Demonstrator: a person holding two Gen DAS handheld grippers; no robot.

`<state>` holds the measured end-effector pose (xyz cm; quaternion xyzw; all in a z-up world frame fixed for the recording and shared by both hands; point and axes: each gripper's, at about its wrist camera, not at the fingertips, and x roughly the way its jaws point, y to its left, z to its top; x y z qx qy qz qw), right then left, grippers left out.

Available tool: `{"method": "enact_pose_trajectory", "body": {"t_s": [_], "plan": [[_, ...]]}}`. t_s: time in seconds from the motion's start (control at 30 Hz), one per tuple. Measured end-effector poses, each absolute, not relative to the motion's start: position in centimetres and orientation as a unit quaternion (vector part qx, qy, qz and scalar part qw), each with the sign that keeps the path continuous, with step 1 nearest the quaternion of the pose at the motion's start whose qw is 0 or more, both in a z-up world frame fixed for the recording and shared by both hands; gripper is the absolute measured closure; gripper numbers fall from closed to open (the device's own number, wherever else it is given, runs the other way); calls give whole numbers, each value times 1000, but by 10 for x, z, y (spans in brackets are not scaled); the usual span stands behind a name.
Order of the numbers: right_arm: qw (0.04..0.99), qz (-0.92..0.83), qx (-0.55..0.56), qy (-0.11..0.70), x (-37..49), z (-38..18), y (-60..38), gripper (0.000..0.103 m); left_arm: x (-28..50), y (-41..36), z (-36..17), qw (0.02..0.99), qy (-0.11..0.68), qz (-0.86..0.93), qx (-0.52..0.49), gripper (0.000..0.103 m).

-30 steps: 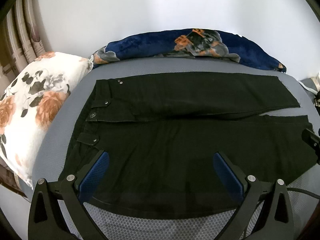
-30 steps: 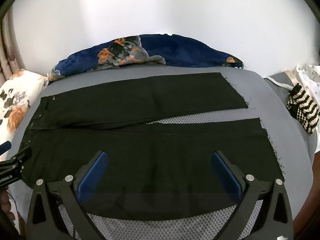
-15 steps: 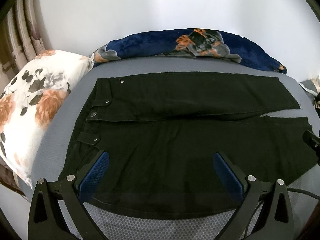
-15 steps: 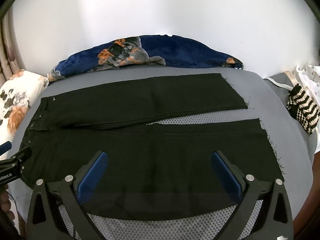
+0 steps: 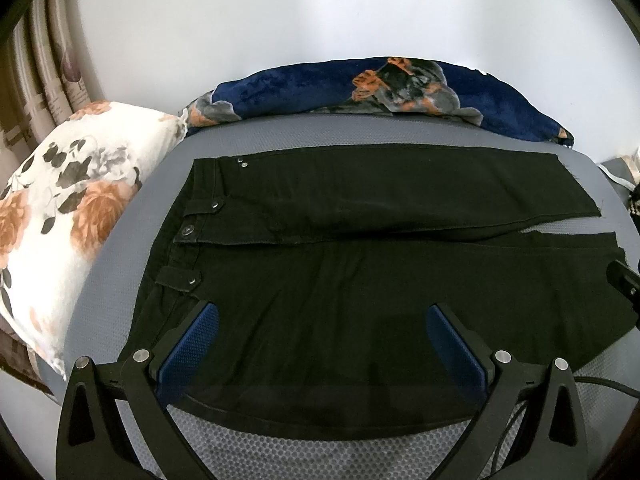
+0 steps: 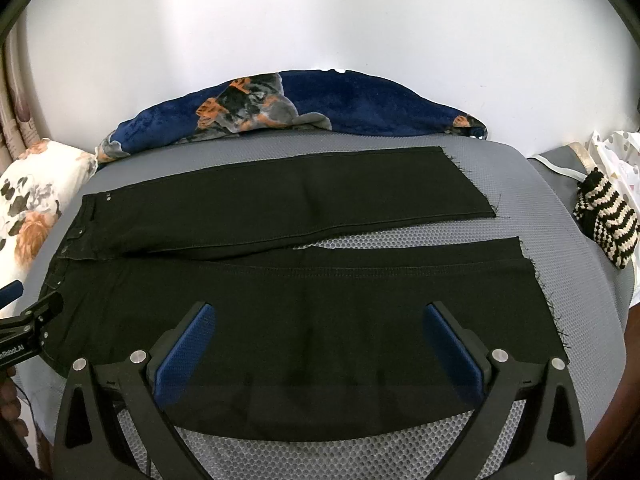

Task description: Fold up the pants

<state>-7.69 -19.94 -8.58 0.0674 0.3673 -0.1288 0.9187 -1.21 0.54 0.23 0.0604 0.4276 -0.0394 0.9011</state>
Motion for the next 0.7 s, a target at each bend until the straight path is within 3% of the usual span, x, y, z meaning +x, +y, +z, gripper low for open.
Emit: {"method": "enact_pose_trajectory", "body": {"t_s": [0.7], "plan": [[928,-98,87,347,-73,-82,-196,0,2,7,1,902,424,-38,68,0]]}}
